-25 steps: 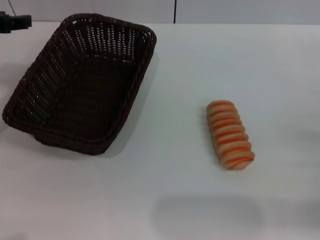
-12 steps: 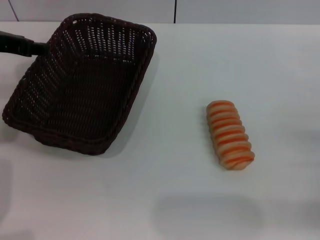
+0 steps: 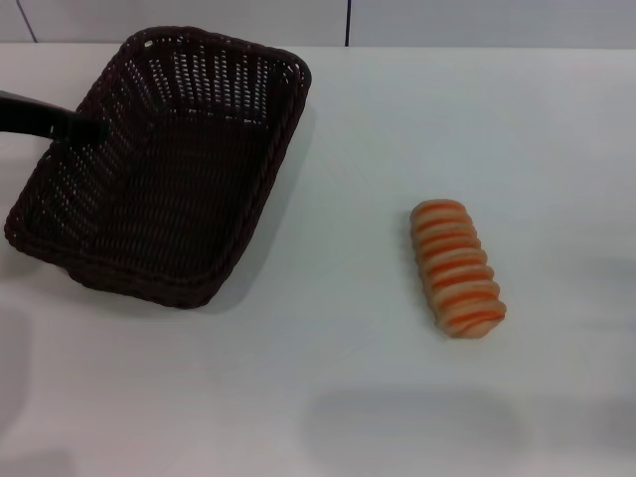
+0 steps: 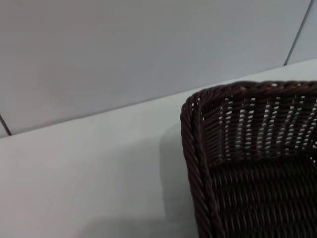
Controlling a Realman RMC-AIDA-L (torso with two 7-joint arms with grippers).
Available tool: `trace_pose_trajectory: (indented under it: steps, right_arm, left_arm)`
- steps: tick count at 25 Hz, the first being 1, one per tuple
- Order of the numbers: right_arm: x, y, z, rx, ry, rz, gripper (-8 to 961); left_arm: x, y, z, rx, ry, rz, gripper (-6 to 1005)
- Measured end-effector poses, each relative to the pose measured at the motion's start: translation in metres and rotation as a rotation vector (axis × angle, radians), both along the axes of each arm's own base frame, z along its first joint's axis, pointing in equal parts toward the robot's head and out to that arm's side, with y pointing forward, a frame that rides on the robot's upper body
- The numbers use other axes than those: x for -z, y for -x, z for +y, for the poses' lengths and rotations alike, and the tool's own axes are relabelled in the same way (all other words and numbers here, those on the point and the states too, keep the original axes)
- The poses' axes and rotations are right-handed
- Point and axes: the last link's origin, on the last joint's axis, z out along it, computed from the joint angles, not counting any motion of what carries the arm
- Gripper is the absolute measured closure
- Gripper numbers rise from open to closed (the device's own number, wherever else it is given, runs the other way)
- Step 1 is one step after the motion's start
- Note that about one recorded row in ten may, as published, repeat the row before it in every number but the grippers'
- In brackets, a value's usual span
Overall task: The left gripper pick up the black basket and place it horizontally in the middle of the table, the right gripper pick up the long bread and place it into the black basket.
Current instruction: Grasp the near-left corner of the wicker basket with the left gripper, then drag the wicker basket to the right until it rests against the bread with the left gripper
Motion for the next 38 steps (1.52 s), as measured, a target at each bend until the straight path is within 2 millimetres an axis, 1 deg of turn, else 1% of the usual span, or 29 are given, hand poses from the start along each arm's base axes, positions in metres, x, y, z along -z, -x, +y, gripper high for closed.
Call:
trace_pose_trajectory:
  steps: [2,10,22,29,32,33,34,36,37,38]
  right_arm:
    - [0.0,0.0,0.0,-0.001,0.0,0.0,274]
    - [0.0,0.001,0.002,-0.005,0.0,-0.001,274]
    - [-0.002,0.001,0.001,-0.007,-0.004,-0.004,274]
    - [-0.002,0.0,0.0,-0.006,-0.007,-0.005,274]
    - [-0.002,0.0,-0.001,-0.006,-0.008,-0.006,275]
    - [-0.002,0.0,-0.001,-0.006,-0.008,-0.006,275]
    - [-0.002,0.0,-0.001,-0.006,-0.008,-0.007,275]
    - [-0.002,0.0,-0.001,-0.005,-0.008,-0.007,275]
    - [-0.002,0.0,-0.002,-0.003,-0.008,-0.007,275]
    - [-0.002,0.0,-0.002,-0.003,-0.008,-0.007,275]
  left_arm:
    - [0.007,0.004,0.002,-0.005,0.008,0.01,400]
    - [0.013,0.012,0.005,-0.027,0.025,0.048,408]
    - [0.019,0.01,0.006,-0.026,0.038,0.06,420]
    - [0.018,0.011,0.006,-0.025,0.039,0.072,629]
    - [0.013,0.009,0.008,0.002,0.036,0.086,718]
    - [0.008,0.006,0.009,0.025,0.035,0.088,748]
    - [0.005,0.005,0.009,0.035,0.036,0.087,756]
    - [-0.006,-0.002,0.011,0.074,0.04,0.066,767]
    - [-0.017,-0.01,0.013,0.125,0.063,0.037,770]
    - [-0.017,-0.01,0.013,0.125,0.063,0.037,773]
